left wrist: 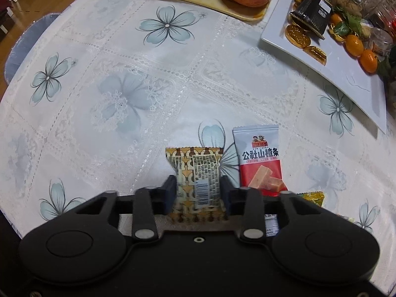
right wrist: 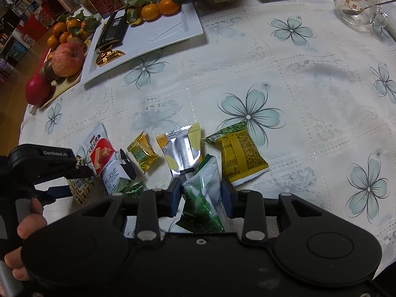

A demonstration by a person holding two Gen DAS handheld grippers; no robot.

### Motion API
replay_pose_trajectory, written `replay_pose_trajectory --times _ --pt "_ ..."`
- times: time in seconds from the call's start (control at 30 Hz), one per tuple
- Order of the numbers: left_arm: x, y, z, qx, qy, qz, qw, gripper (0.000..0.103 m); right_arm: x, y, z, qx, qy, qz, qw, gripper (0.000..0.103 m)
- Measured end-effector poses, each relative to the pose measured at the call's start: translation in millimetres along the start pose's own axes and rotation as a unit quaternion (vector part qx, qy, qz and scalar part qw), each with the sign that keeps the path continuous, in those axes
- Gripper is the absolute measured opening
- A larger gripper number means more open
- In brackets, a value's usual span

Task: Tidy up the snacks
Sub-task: 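Grasp the brown patterned wafer packet with the left tool while the right tool grasps a green candy packet, then carry both packets back over the gold tray and open the right tool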

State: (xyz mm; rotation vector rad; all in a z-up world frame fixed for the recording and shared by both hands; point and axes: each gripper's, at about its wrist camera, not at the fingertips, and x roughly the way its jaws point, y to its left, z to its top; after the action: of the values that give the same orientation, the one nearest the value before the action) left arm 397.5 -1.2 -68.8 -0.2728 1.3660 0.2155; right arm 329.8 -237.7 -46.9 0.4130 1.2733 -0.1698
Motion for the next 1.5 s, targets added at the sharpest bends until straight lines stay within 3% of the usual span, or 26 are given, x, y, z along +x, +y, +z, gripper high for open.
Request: replay_pose_trajectory --times 0.1,0.3,0.57,0.77,0.87,1.2,1.37,1.5 --pt "-4 2 -2 0.012 0.005 -0.022 0.9997 0.041 -2 -3 0 -0.001 0.001 0.005 1.000 0.036" --pt "-22 0 -14 0.062 -0.012 -0.009 0.9980 0.041 -6 -16 0 0.011 -0.001 0.000 1.000 0.036" --pt "-41 8 -52 0.141 -0.005 -0.026 0.9897 0.041 -6 -37 -3 0.042 0.013 0.004 0.999 0.036" --pt "-70 22 -94 0.177 -0.044 -0.023 0.9830 0.041 -20 -44 -14 0.030 -0.039 -0.027 0.998 0.036" --pt "-87 32 -118 0.181 -0.063 -0.042 0.9805 0.042 -34 -49 -25 0.030 -0.058 -0.022 0.998 0.036" --pt "-104 92 -202 0.147 -0.072 -0.098 0.9816 0.041 -111 -59 -112 0.003 -0.172 0.025 0.985 0.036" --pt "-99 111 -233 0.148 -0.057 -0.093 0.9830 0.041 -132 -66 -173 0.003 -0.185 0.054 0.981 0.036" --pt "-102 111 -256 0.173 -0.068 -0.072 0.9799 0.041 -131 -71 -219 0.013 -0.157 0.069 0.985 0.036"
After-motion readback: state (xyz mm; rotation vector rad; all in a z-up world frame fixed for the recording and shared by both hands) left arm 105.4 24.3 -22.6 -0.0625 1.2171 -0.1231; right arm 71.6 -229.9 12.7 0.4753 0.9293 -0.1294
